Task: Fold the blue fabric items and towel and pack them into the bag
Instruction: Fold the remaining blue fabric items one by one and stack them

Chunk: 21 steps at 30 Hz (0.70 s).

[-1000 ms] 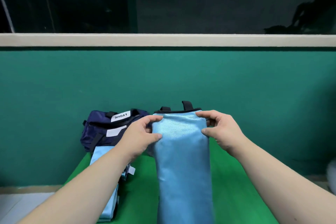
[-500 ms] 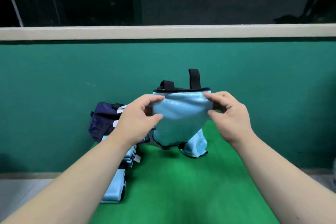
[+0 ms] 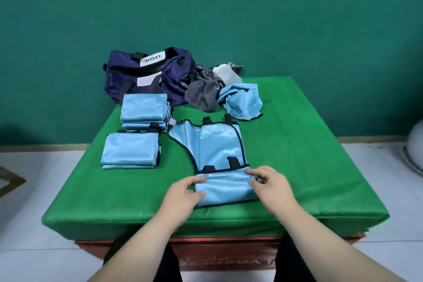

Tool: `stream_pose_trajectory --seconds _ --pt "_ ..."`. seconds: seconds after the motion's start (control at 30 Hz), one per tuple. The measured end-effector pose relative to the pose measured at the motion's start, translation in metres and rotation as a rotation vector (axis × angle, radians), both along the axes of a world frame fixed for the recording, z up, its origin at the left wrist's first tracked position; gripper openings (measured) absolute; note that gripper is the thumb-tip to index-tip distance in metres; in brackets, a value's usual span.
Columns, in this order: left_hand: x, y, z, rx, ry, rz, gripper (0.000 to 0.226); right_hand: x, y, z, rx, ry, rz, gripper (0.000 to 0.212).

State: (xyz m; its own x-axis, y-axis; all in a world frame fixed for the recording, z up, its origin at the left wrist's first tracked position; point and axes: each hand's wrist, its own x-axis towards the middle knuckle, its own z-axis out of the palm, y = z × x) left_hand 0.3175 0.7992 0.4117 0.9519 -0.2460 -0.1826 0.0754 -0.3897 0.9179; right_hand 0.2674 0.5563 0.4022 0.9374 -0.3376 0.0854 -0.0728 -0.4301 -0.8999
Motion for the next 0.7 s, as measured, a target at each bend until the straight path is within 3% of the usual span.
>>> stream_pose_trajectory --seconds 0.33,0.57,0.7 --pt "0.014 -0.010 -0.015 0.268 -0.148 -0.092 0.027 0.004 0.006 -0.024 -0.312 0.162 0.036 0.034" --pt "0.030 0.000 -0.011 0.235 -0.227 0.031 0.012 0.023 -0.011 -0.016 -0.103 0.073 -0.068 0.032" --pt "0.054 0.006 -0.007 0.287 -0.202 0.063 0.020 0.053 -0.027 -0.014 -0.124 0.118 -0.081 0.020"
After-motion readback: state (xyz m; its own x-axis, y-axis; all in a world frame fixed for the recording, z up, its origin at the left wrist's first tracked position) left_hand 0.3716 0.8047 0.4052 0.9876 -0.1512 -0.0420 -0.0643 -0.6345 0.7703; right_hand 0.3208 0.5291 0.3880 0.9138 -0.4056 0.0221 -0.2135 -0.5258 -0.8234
